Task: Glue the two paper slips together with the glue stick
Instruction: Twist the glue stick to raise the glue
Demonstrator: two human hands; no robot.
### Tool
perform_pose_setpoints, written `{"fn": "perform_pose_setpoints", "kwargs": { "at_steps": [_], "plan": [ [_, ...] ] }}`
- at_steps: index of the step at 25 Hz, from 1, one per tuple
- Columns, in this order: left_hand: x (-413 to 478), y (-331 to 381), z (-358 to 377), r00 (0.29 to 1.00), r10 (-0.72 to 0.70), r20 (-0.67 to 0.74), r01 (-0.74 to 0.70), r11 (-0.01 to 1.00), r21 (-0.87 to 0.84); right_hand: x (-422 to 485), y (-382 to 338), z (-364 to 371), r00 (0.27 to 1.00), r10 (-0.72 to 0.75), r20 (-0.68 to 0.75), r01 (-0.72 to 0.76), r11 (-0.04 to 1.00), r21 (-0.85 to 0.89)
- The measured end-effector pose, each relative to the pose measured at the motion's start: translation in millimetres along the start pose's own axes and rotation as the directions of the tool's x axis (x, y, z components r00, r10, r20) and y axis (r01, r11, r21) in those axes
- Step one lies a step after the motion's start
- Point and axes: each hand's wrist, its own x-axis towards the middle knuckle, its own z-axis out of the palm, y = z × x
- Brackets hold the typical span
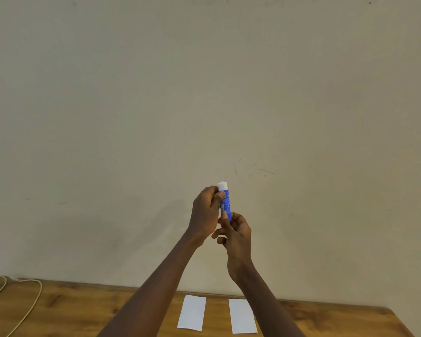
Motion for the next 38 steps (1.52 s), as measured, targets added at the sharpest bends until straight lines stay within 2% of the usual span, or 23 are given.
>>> {"fn": "perform_pose_setpoints", "kwargs": {
  "at_steps": [5,10,16,21,25,30,38],
  "plan": [
    [-3.7,1.4,1.0,1.000,0.014,-0.019,-0.013,1.000,0.018,-4.3,0.6,2.7,0.999,0.039,0.015,-0.040,0.999,0.033],
    [-4.0,4.2,0.0,1.000,0.012,-0.010,-0.012,1.000,0.025,-5.0,3.8,1.7,1.000,-0.004,0.022,0.005,0.999,-0.049],
    [-4.9,3.9,0.5,1.000,0.008,-0.008,-0.008,1.000,0.008,-6.5,1.8,-0.5,0.995,0.041,0.086,-0.046,0.998,0.052],
    [-6.4,4.1,2.3,1.000,0.016,-0.005,-0.015,0.999,0.044,-3.0,-0.9,-1.6,1.000,0.026,0.001,-0.026,0.999,0.019],
    [-6.8,3.3,3.6,1.000,0.012,-0.011,-0.011,0.997,0.070,-5.2,-2.7,0.2,0.992,0.122,0.035,-0.124,0.991,0.060],
    [-6.3,5.8,0.8,1.000,0.020,-0.010,-0.019,0.999,0.050,-6.1,-0.9,-0.7,0.998,0.063,0.020,-0.064,0.996,0.066],
    [-7.2,9.5,0.1,1.000,0.007,0.000,-0.007,1.000,0.019,-9.4,-2.3,1.2,0.995,0.096,0.022,-0.098,0.986,0.138]
  ]
}}
